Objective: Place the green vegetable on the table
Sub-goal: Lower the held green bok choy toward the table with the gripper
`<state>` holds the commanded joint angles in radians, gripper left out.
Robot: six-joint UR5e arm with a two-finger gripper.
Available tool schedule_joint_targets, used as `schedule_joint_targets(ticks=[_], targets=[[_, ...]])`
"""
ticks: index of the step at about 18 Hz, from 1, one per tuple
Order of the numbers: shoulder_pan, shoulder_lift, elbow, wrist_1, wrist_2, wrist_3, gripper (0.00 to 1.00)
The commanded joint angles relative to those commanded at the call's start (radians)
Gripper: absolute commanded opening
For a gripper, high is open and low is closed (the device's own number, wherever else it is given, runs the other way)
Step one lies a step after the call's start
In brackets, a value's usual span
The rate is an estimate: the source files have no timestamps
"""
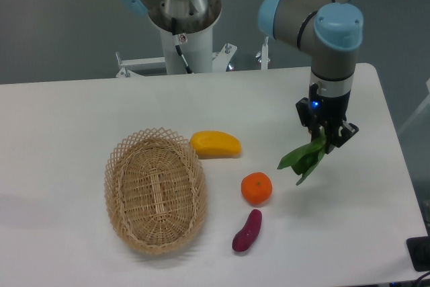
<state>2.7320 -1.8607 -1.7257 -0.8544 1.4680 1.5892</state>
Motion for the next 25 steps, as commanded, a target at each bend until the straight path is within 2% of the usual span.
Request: schedule_joint_targets(ticks=[14,17,23,25], targets=[[0.008,0.002,-0.060,0.008,0.003,0.075,0.42],[0.031,0.003,-0.084,0.008,0.005,0.144,0.42],[0.093,0.003,-0.161,0.009,0.003,0.386,0.39],[0.100,0.003,-0.169,0.009,0.005,0.437,0.39]])
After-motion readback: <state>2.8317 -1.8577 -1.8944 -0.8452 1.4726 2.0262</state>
